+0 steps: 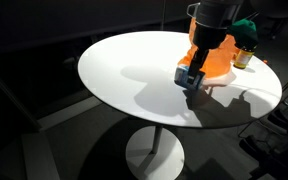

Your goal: Pick up the mentos packet and put it in the orange plastic

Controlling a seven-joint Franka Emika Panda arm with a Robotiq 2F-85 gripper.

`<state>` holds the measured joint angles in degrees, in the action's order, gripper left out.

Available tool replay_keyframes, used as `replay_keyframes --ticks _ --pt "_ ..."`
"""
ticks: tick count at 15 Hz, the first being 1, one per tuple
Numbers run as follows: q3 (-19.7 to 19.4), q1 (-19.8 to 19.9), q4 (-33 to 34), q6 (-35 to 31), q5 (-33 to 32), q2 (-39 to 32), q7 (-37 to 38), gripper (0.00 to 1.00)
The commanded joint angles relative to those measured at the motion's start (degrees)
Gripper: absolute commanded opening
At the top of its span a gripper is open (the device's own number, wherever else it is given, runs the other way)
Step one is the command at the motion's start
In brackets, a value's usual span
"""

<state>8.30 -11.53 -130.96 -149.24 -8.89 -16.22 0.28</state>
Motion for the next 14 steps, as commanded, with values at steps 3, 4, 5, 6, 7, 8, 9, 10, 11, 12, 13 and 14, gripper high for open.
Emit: replay_keyframes --ticks 3,4,5,6,7,8,9,10,11,12,13,14 --pt "0.7 -1.3 0.3 -1.2 -0.3 2.3 0.2 0.18" --pt "0.9 -1.3 0.2 -1.5 -0.2 3.2 0.0 0.18" --pt "1.0 -1.2 0.0 -1.5 0.1 4.1 -0.3 0.18" --pt "1.3 -0.9 -0.1 -1.5 0.7 5.2 -0.9 0.18" --pt "1.4 -0.8 -0.2 -1.5 0.8 6.0 -1.1 0.18" --pt "1.6 -0.6 -0.5 -1.4 1.2 7.3 -1.5 0.18" --pt "1.6 -0.4 -0.6 -1.3 1.5 8.4 -1.8 0.18" --pt "1.5 -0.3 -0.9 -1.2 1.6 9.9 -1.8 0.18" --pt "1.4 -0.1 -1.2 -1.2 1.8 11.4 -1.9 0.18" --pt "1.2 0.0 -1.4 -1.2 1.6 12.8 -1.6 0.18" --pt "1.1 0.2 -1.5 -1.3 1.3 14.1 -1.4 0.18" --pt "0.9 0.5 -1.6 -1.3 1.2 15.4 -1.5 0.18"
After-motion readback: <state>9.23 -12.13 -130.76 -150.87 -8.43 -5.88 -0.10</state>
